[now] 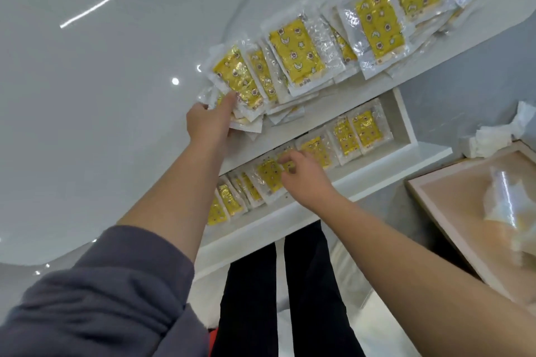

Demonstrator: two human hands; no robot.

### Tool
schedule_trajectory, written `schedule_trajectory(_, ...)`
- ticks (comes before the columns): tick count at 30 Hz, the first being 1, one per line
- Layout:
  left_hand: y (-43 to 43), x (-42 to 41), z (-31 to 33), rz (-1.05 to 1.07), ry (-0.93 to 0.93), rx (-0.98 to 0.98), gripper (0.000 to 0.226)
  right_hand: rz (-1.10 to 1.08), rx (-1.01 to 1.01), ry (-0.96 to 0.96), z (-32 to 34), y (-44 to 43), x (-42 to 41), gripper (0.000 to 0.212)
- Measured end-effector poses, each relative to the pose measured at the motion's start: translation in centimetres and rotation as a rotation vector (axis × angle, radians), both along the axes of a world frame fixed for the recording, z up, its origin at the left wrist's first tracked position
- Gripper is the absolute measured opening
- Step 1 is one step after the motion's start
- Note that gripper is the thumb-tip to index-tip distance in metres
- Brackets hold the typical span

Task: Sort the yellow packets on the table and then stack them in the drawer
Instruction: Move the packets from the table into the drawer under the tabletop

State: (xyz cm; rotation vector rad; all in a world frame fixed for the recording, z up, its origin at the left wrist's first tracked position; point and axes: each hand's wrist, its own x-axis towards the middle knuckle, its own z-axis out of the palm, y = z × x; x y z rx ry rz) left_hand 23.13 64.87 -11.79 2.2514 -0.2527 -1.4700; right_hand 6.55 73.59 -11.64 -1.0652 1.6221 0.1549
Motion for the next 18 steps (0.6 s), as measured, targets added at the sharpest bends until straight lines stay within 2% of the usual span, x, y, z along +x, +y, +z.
schedule_trajectory(2,-0.4,0.3,-0.1,0.003,0.046,-0.041,0.026,-0.035,0.036,0.004,0.0,0.3,0.6,0.027)
schedule_trajectory(4,-0.7,0.3,0.3,-0.013,0.08,-0.083,0.018,-0.048,0.051,0.011,0.2,0.7,0.8,0.029)
schedule_trajectory(7,-1.3,0.5,1.0,0.028,0.175,-0.155,0.014,-0.053,0.08,0.017,0.6,0.7,0.8,0.03)
schedule_trajectory(10,-1.1,2.0,1.8,0.026,0.186,-0.186,0.018,-0.099,0.133,-0.017,1.3,-0.2,1.0,0.027)
schedule_trajectory(13,0.6,5.4,2.5,-0.012,0.17,-0.146,0.019,-0.376,0.28,-0.209,2.5,-1.8,1.8,0.02)
schedule_trajectory(15,2.1,7.7,3.1,-0.054,0.187,-0.118,0.02,-0.54,0.36,-0.365,3.0,-2.9,2.4,0.029)
schedule_trajectory(18,4.4,10.1,3.9,-0.178,0.208,-0.087,0.02,-0.585,0.392,-0.533,3.0,-3.9,3.7,0.05)
